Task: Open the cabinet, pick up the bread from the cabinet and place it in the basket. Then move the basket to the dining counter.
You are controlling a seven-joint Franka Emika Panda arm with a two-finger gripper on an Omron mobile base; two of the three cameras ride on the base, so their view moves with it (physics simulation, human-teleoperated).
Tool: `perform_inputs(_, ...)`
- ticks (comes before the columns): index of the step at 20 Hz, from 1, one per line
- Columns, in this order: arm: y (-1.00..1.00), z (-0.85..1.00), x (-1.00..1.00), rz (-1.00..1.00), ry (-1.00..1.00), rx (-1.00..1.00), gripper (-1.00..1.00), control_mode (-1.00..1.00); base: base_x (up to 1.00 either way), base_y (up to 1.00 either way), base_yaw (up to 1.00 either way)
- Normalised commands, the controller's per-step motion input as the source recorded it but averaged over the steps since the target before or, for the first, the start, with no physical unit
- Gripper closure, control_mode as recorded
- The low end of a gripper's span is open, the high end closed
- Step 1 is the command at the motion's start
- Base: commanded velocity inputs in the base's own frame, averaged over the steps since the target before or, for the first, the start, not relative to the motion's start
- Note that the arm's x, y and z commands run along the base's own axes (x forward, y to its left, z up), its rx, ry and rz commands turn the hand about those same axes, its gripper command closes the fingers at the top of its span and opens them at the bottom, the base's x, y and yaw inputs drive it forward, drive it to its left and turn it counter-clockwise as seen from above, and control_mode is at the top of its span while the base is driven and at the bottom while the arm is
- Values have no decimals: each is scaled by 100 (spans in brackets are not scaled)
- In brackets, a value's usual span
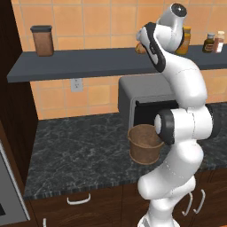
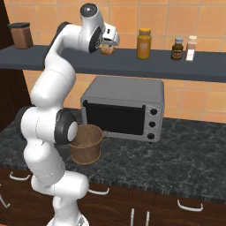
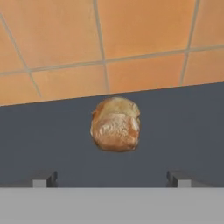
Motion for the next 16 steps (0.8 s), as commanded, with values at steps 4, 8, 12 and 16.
perform_inputs(4,0,0,57,-2,7,0,-100,-100,0,0,0)
perform_inputs(8,0,-21,20,0,6,0,-100,-100,0,0,0)
perform_inputs(12,0,-34,25,0,6,0,-100,-100,0,0,0)
perform_inputs(16,0,-38,43,0,1,0,-100,-100,0,0,0)
